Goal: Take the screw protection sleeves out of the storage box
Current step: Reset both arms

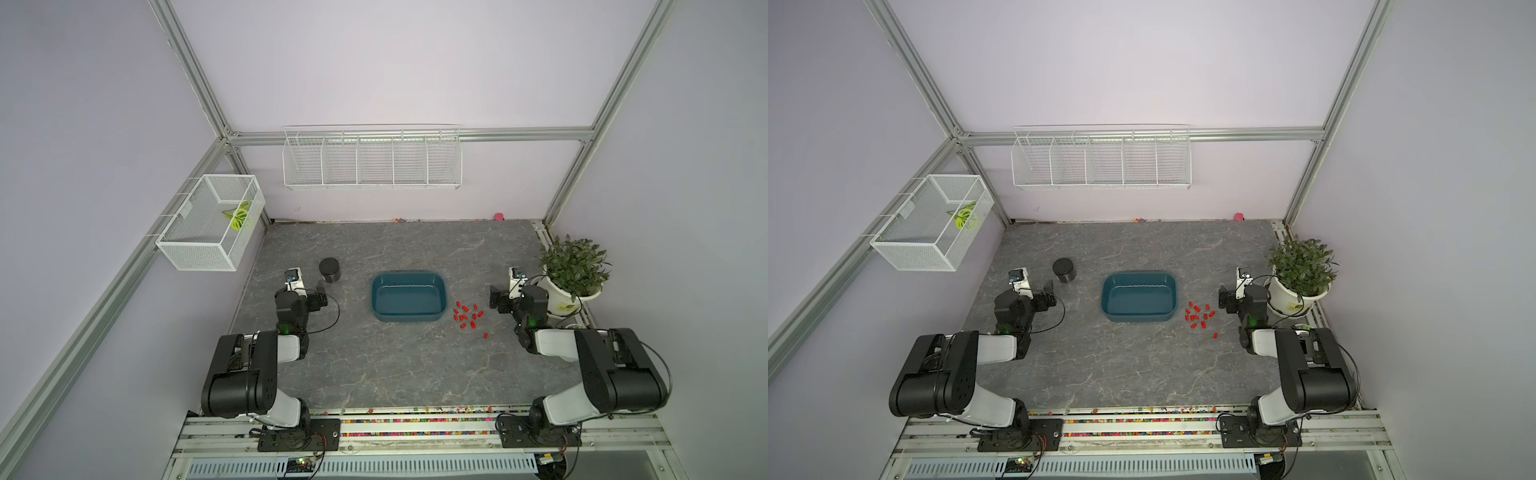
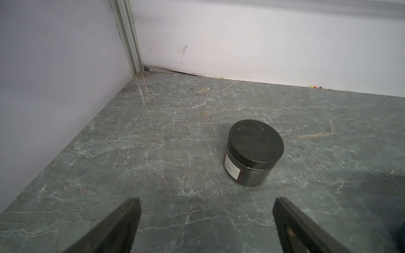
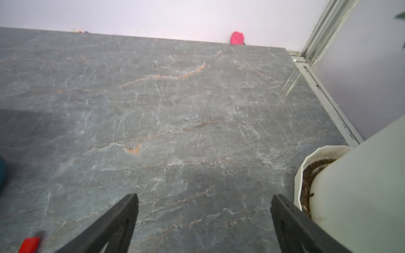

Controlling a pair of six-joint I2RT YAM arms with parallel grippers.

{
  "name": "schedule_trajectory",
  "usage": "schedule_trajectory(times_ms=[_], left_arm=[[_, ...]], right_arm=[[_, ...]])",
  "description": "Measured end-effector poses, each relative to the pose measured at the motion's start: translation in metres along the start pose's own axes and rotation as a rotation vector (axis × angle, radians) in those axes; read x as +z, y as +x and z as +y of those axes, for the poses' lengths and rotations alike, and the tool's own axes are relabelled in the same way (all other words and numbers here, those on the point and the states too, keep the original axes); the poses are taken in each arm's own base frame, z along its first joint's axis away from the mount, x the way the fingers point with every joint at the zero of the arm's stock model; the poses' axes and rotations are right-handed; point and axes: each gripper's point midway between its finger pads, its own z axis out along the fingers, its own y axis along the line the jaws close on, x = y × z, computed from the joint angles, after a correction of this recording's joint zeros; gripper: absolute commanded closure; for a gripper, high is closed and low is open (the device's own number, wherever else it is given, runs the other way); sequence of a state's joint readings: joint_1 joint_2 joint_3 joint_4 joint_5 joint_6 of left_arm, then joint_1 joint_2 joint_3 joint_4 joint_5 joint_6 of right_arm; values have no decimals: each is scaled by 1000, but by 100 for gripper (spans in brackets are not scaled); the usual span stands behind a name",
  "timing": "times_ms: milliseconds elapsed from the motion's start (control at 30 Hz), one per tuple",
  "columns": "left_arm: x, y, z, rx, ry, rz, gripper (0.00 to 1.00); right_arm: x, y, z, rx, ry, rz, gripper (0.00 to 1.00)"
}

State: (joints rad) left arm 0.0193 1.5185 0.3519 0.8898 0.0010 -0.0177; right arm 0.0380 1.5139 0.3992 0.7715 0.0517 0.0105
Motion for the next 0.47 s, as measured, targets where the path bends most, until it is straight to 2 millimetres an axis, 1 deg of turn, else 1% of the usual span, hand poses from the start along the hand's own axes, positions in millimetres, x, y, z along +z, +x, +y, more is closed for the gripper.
schedule_trajectory(times_ms=[467], left_arm=[[1,0,0,-1,1,3,0]], right_arm=[[0,-5,0,1,1,-20,1]])
